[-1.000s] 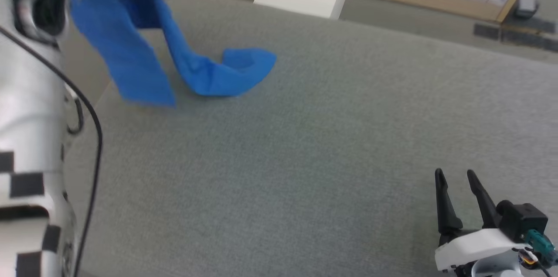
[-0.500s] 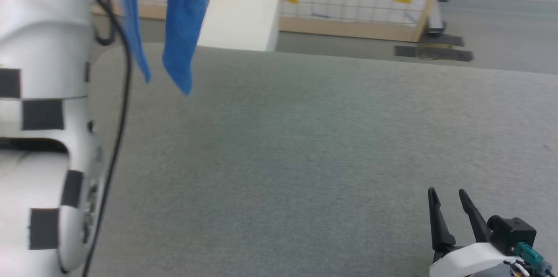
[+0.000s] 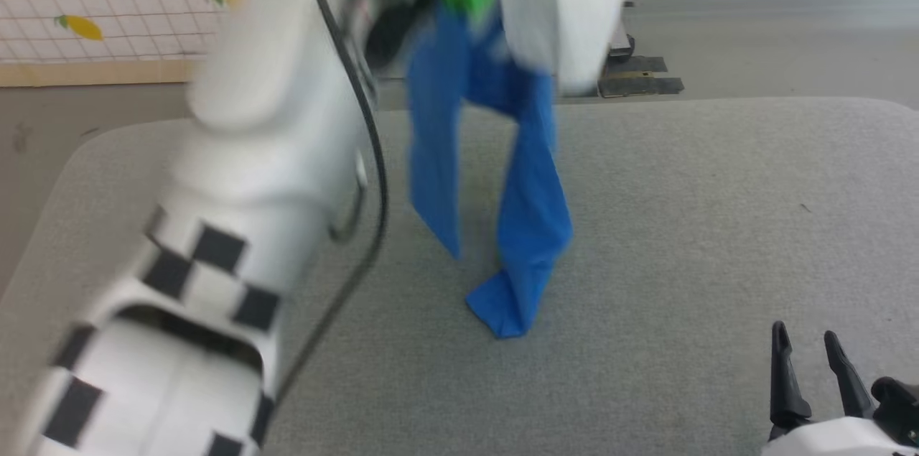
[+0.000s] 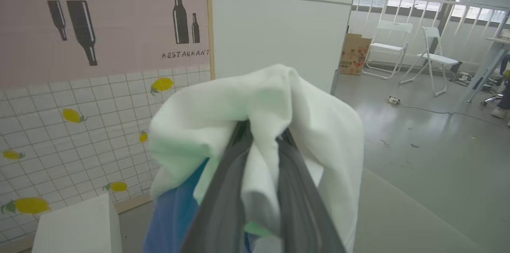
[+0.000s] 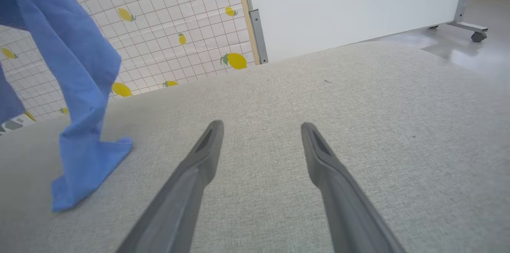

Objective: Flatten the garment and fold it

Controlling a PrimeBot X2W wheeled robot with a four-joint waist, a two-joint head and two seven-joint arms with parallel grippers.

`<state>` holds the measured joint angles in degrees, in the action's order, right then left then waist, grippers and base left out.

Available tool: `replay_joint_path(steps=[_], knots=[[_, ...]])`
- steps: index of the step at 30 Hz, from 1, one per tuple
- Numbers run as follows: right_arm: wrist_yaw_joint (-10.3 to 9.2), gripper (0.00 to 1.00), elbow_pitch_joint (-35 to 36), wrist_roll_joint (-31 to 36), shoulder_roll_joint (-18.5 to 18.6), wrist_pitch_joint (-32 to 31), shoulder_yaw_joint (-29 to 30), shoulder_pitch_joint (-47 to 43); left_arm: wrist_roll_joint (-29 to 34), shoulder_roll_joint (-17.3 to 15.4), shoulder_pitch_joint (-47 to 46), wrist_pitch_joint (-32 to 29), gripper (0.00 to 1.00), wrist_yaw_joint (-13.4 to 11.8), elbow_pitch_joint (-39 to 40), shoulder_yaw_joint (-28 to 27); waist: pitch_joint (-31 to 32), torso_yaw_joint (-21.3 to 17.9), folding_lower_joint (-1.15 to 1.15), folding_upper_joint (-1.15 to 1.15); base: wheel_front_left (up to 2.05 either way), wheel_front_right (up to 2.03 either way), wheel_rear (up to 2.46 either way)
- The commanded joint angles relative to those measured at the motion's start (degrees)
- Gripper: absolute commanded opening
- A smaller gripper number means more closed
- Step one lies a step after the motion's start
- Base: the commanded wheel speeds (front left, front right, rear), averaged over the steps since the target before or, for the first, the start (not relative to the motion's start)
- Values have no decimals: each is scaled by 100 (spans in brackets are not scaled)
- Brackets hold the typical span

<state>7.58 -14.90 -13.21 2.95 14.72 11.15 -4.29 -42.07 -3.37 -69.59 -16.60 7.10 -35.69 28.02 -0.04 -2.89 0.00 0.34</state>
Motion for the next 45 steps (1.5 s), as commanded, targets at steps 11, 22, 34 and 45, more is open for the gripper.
replay_joint_path(steps=[11, 22, 34, 45], knots=[[-9, 100, -60, 44, -7, 28, 68, -36, -421, 35, 2626, -42, 0, 38, -616, 2019, -110, -199, 0, -34, 0, 0, 0], [-9, 100, -110, 4, -7, 28, 179, -42, -1194, -88, 3728, -1401, 28, 38, -889, 2722, -66, -58, 0, -34, 0, 0, 0], [-9, 100, -93, -124, -7, 28, 264, -77, -2098, -851, 3213, -352, 100, -262, 690, 938, 244, 376, 0, -34, 0, 0, 0], [-9, 100, 104, -49, -7, 28, 233, 21, -981, -2003, 3996, 2712, 100, -722, 1598, -178, 426, 510, 0, -34, 0, 0, 0]])
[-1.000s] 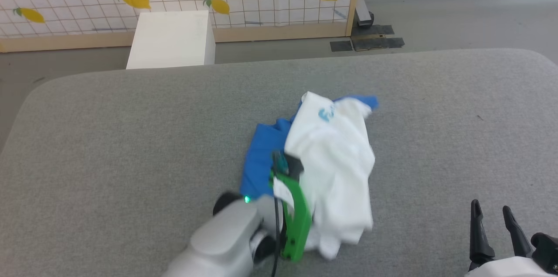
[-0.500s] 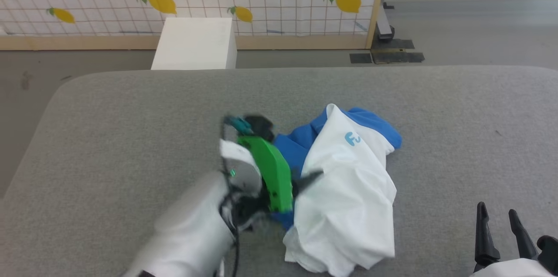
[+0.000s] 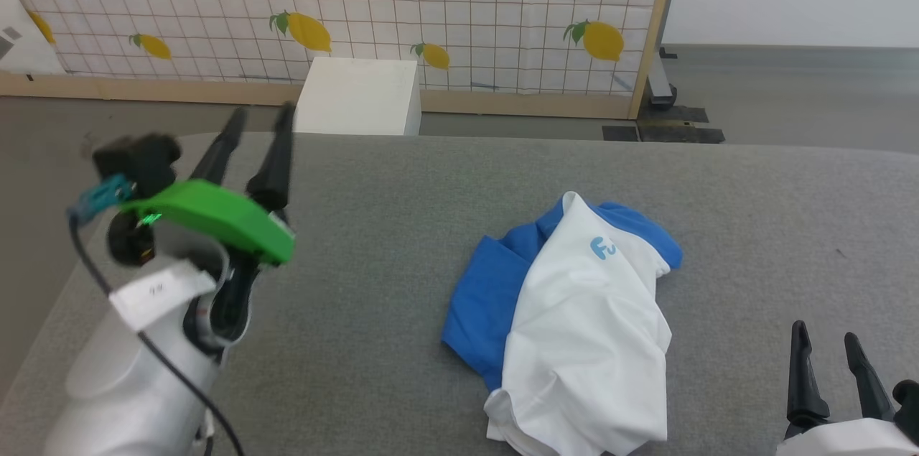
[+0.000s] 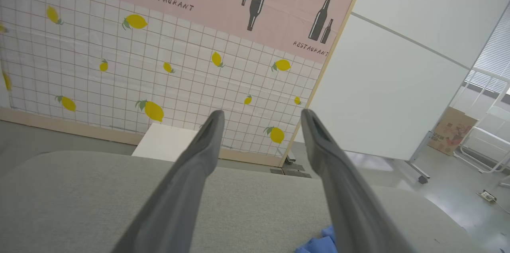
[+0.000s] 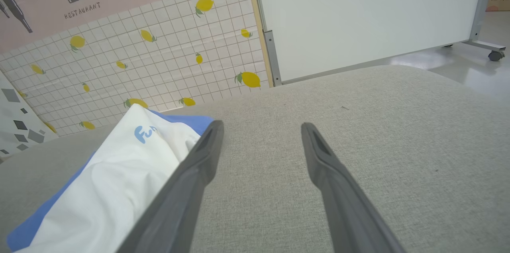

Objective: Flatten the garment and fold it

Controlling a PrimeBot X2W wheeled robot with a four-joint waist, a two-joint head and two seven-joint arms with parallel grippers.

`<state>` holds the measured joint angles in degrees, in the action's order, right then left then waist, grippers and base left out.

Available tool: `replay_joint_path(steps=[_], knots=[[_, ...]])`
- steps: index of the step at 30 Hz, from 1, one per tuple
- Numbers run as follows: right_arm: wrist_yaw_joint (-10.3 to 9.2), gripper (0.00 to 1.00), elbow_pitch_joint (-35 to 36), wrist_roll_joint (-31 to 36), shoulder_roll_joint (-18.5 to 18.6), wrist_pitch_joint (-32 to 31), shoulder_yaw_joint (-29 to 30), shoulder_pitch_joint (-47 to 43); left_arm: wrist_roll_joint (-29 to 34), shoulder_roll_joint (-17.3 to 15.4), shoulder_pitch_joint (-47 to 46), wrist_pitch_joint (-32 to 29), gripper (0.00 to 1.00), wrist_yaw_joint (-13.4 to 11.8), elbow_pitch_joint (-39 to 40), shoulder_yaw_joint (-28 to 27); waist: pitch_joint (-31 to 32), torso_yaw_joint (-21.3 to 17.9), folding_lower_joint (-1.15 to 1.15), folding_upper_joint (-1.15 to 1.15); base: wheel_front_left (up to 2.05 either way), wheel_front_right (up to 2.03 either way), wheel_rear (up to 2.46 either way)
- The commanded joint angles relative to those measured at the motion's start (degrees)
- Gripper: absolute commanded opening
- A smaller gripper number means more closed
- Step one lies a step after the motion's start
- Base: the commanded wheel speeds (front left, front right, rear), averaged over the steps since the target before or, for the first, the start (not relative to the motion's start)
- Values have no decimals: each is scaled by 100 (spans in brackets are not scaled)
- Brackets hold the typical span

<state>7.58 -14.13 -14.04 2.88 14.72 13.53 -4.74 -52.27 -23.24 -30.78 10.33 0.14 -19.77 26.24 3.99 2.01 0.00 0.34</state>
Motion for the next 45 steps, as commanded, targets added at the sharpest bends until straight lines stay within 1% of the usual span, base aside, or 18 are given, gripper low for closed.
replay_joint_path(steps=[1, 3, 6, 8, 9, 11, 18, 22, 25, 27, 29, 33, 35, 37, 38, 42, 45], knots=[[-9, 100, 50, 47, -1, 28, -10, 58, 189, -93, 266, 183, 100, -137, 80, -40, 37, 33, 0, -34, 0, 0, 0], [-9, 100, 98, 70, -1, 28, -19, 39, 492, -200, 523, 370, 100, -304, 274, -128, 43, 60, 0, -34, 0, 0, 0], [-9, 100, 152, 116, -1, 28, -87, 29, 982, -303, 900, 449, 100, -415, 591, -154, 5, 78, 0, -34, 0, 0, 0], [-9, 100, 164, 169, -1, 28, -160, 48, 1226, -315, 1187, 460, 100, -494, 705, -146, -33, 65, 0, -34, 0, 0, 0], [-9, 100, 178, 194, -1, 28, -182, 59, 1297, -264, 1319, 462, 100, -531, 790, -210, -71, 64, 0, -34, 0, 0, 0], [-9, 100, 199, 253, -1, 28, -253, 77, 1432, -221, 1536, 464, 100, -549, 847, -243, -127, 41, 0, -34, 0, 0, 0], [-9, 100, 213, 270, -1, -6, -405, 104, 1641, 68, 1939, 465, 100, -515, 728, -253, -273, -2, 0, -34, 0, 0, 0], [-9, 100, 205, 211, -1, -102, -470, 99, 1567, 237, 2085, 466, 100, -479, 530, -220, -310, -19, 0, -34, 0, 0, 0], [-9, 100, 223, 171, -1, -312, -514, 197, 1479, 349, 2168, 466, 100, -512, 464, -300, -357, -18, 0, -34, 0, 0, 0], [-9, 100, 236, 103, -1, -606, -505, 353, 1444, 410, 2211, 466, 100, -536, 470, -346, -399, 4, 0, -34, 0, 0, 0], [-9, 100, 274, 193, -1, -936, -459, 617, 1441, 452, 2223, 466, 100, -550, 491, -346, -459, 45, 0, -34, 0, 0, 0], [-9, 100, 216, 544, 0, -1972, -419, 1400, 1442, 535, 2189, 462, 100, -581, 564, -320, -669, 185, 0, -34, 0, 0, 0], [-9, 100, 103, 698, 46, -2647, -490, 1864, 1449, 556, 2142, 458, 100, -581, 587, -306, -807, 270, 0, -34, 0, 0, 0], [-9, 100, -51, 837, 220, -3279, -635, 2309, 1454, 576, 2085, 456, 100, -584, 594, -300, -951, 372, 0, -34, 0, 0, 0], [-9, 100, -169, 854, 311, -3679, -730, 2533, 1462, 584, 2046, 456, 100, -567, 604, -291, -1049, 431, 0, -34, 0, 0, 0], [-9, 100, -621, 858, 670, -4947, -1156, 3279, 1480, 604, 1915, 447, 100, -534, 590, -268, -1363, 605, 0, -34, 0, 0, 0], [-9, 100, -892, 765, 850, -5591, -1462, 3632, 1483, 648, 1815, 450, 100, -518, 575, -281, -1534, 715, 0, -34, 0, 0, 0]])
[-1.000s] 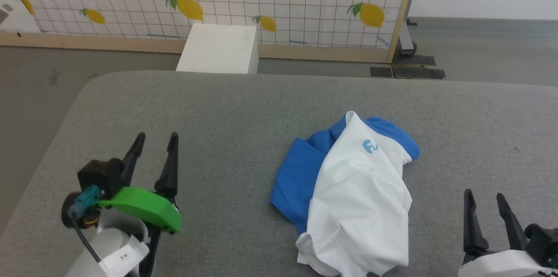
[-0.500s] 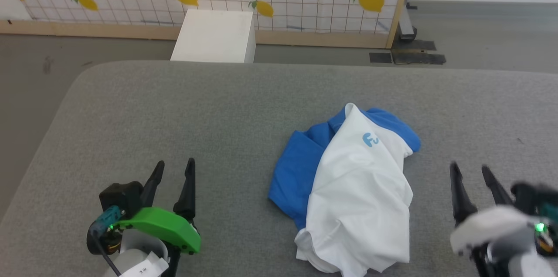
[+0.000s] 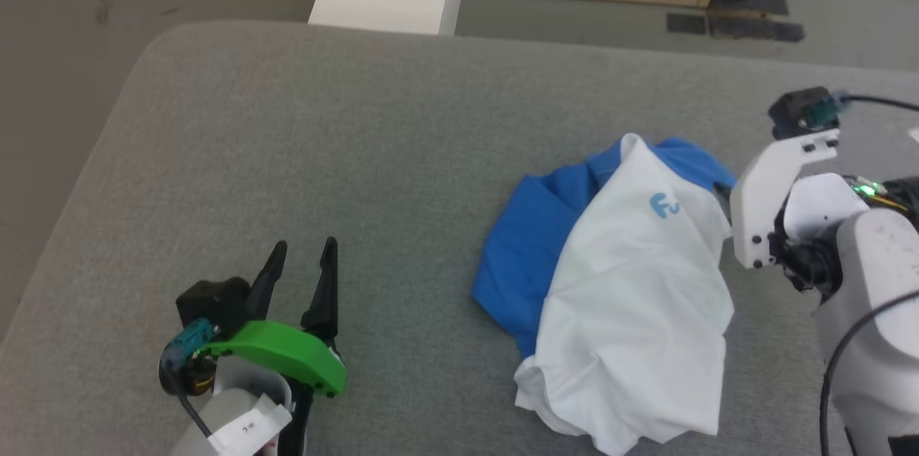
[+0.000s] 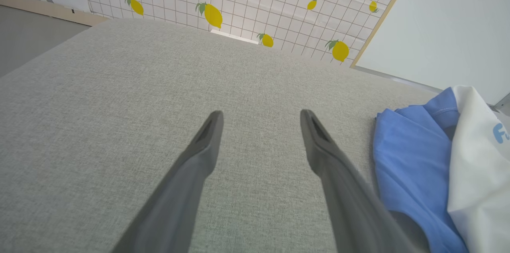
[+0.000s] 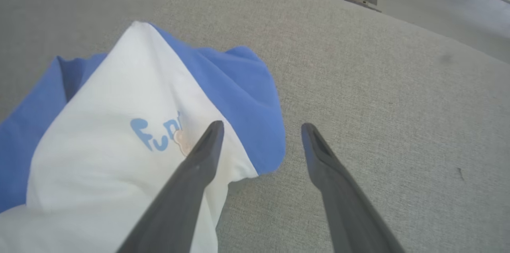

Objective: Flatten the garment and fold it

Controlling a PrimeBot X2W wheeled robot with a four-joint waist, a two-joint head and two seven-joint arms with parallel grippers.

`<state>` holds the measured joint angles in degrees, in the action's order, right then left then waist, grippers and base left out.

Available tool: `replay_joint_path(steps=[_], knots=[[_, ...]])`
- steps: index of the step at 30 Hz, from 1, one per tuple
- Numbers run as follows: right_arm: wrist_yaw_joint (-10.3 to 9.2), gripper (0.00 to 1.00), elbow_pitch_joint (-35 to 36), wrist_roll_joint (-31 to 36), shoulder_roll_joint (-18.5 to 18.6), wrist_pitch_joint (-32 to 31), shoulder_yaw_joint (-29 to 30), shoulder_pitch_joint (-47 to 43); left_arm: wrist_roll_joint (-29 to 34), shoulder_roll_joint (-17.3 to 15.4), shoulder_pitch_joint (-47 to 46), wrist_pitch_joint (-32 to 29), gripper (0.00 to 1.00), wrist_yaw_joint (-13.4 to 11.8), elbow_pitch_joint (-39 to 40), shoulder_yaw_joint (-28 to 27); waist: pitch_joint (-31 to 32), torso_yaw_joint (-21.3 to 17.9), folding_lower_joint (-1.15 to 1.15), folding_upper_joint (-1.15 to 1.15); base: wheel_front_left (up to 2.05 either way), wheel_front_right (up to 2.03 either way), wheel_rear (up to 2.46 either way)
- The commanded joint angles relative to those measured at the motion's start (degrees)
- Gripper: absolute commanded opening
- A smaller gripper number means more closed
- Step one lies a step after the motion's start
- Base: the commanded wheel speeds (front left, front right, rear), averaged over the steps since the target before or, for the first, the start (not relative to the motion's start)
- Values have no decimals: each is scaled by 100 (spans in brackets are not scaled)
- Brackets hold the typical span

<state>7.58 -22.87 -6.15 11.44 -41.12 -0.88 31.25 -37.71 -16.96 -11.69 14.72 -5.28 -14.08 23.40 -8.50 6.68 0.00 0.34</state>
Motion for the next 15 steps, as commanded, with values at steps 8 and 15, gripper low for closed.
replay_joint_path(steps=[8, 15], knots=[[-9, 100, -468, -312, 295, -804, -726, 156, 75, 153, -242, 21, 100, 91, -92, -31, -533, 402, 0, -34, 0, 0, 0], [-9, 0, -506, -488, 366, -408, -830, 193, 81, 184, -255, 25, 100, 121, -183, -140, -476, 288, 0, -34, 0, 0, 0]])
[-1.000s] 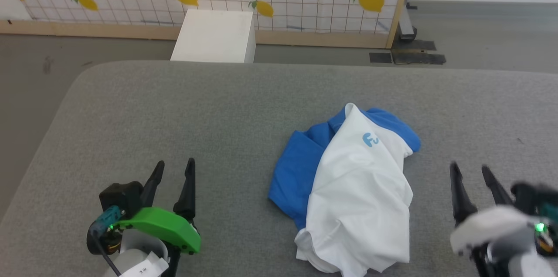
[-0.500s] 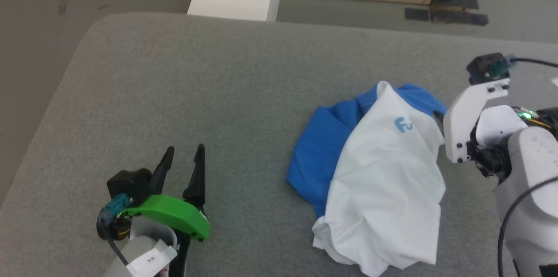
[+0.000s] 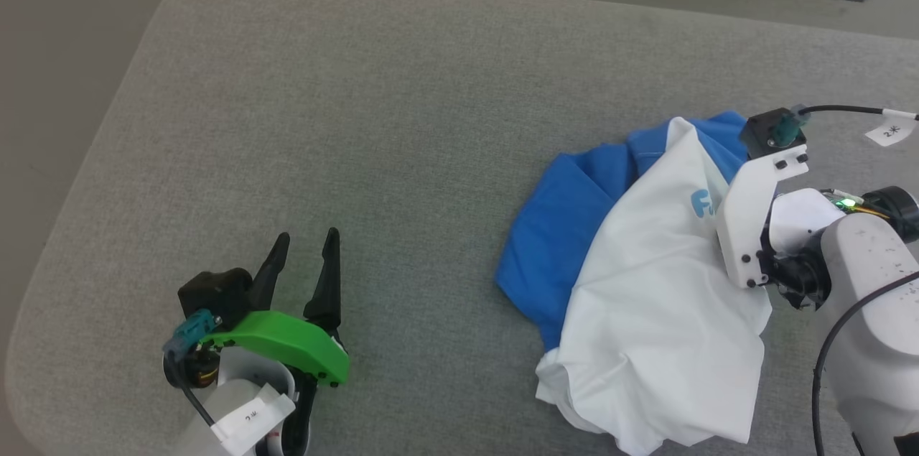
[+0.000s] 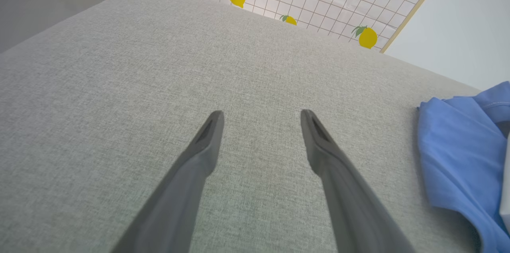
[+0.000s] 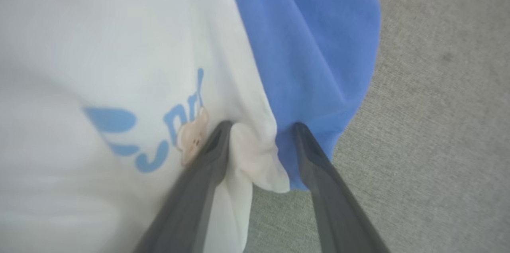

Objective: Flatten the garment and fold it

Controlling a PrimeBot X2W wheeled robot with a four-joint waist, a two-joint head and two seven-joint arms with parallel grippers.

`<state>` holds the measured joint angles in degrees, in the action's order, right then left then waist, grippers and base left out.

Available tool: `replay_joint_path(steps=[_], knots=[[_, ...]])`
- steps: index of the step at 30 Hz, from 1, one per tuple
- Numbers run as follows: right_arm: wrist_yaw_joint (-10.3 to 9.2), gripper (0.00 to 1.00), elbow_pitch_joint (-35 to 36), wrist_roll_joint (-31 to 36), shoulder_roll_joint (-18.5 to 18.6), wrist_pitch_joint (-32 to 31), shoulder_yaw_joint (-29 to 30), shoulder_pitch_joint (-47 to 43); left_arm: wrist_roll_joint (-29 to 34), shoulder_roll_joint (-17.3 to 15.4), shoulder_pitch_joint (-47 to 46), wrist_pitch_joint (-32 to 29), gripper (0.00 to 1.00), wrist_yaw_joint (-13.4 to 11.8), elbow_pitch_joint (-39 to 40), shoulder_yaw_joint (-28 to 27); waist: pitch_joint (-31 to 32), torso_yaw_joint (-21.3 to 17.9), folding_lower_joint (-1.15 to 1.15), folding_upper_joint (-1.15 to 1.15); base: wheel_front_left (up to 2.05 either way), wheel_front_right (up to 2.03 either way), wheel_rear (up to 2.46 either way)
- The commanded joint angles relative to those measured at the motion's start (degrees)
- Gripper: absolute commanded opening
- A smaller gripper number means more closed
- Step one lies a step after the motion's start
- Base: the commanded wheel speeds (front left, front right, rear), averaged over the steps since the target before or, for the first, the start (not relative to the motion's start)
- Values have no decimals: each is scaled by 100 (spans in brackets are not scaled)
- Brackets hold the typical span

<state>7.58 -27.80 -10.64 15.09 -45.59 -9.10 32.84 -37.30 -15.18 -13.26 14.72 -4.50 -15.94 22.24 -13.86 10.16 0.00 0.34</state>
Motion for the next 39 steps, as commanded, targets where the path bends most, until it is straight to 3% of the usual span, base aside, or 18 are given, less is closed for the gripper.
replay_joint_path(steps=[1, 6, 12, 19, 24, 27, 28, 29, 34, 39], knots=[[-9, 0, 14, -95, 16, 143, 22, 55, 40, 7, -89, 26, 100, 45, -7, -43, 107, -101, 0, -34, 0, 0, 0], [-9, 0, 409, -367, 60, 787, 387, 81, 22, -3, -42, 26, 100, 72, -36, -90, 325, -304, 0, -34, 0, 0, 0], [-9, 0, 1406, -387, -80, 1411, 1541, -566, -1, -27, 73, 26, 100, 51, -36, -117, 602, -576, 0, -34, 0, 0, 0], [-9, 0, 2423, -27, -946, 1276, 3089, -2402, -54, -36, 159, -24, 100, 23, 2, -102, 778, -752, 0, -34, 0, 0, 0], [-9, 0, 2315, -82, -1207, 1099, 3345, -3268, -104, -32, 238, -70, 100, 2, 1, -87, 845, -869, 0, -34, 0, 0, 0], [-9, 0, 1995, -484, -1217, 1240, 3195, -3427, -154, -13, 291, -122, 100, -2, -15, -67, 900, -946, 0, -34, 0, 0, 0], [-9, 35, 1950, -600, -1218, 1369, 3149, -3409, -181, -2, 307, -140, 100, 2, -18, -64, 914, -970, 0, -34, 0, 0, 0], [-9, 100, 1926, -676, -1219, 1546, 3077, -3371, -217, 12, 326, -158, 100, 8, -18, -66, 944, -1007, 0, -34, 0, 0, 0], [-9, 100, 2279, -1123, -1220, 2223, 3005, -3202, -311, 81, 233, -366, 100, 54, 30, 20, 1094, -1094, 0, -34, 0, 0, 0], [-9, 100, 2913, -1161, -1220, 2532, 3278, -3143, -447, 261, -306, -1255, 100, 111, 127, 356, 1151, -1134, 0, -34, 0, 0, 0]])
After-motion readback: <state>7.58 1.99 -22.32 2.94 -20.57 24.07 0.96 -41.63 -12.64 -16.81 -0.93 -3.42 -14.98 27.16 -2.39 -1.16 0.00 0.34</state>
